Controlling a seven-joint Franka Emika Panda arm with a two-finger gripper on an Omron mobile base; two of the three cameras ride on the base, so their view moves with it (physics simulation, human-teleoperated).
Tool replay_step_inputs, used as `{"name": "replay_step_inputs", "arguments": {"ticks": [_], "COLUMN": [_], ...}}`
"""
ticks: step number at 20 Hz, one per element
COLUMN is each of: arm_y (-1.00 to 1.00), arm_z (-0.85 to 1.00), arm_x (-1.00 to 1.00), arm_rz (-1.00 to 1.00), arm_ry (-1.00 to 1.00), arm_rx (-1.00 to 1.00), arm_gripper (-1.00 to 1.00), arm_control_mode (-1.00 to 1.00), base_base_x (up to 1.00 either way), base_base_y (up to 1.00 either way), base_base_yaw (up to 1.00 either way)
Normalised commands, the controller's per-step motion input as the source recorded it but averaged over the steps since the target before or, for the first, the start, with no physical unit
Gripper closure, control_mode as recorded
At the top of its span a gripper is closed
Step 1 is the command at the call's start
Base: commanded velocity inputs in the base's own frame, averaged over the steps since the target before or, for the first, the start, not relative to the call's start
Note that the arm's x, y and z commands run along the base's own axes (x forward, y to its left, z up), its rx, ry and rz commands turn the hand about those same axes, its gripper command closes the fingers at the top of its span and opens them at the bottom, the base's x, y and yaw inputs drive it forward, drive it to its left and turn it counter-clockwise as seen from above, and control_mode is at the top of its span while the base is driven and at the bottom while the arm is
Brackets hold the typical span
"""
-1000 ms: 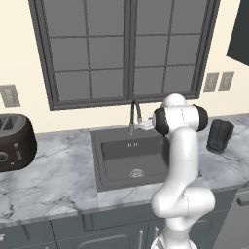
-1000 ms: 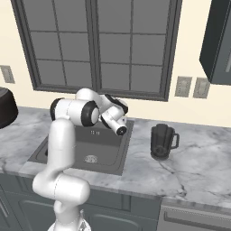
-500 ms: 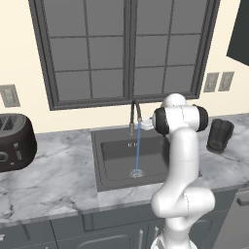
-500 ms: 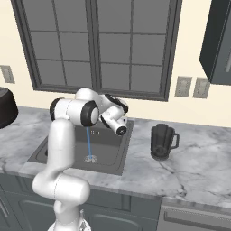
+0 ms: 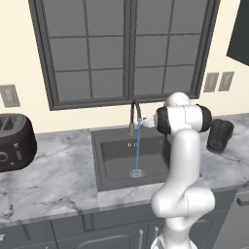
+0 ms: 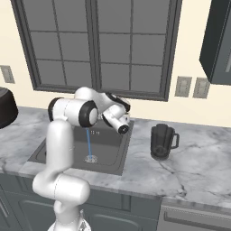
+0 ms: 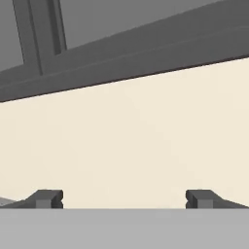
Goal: Turn on the sink faucet and place the jug under the water for a few seconds to fill it up.
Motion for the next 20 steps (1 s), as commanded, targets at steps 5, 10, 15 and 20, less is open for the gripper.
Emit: {"name": "replay_step_inputs", "arguments": {"ticks": [5, 10, 15, 20], "arm_y": [-0.73, -0.50, -0.15, 0.00], "arm_z": [0.57, 0.50, 0.44, 0.38], "arm_x": [-0.26, -0.45, -0.75, -0.94], "arm_rz": [0.00, 0.01, 0.06, 0.13], "arm_ry": [-0.04, -0.03, -0.01, -0.01], "arm_rx": [0.00, 0.00, -0.01, -0.09], "arm_gripper": [-1.00, -1.00, -1.00, -1.00], "arm_control_mode": [-1.00, -1.00, -1.00, -1.00], "base_base_x": [0.00, 0.00, 0.00, 0.00], "base_base_y": [0.00, 0.00, 0.00, 0.00], "base_base_yaw": [0.00, 0.00, 0.00, 0.00]}}
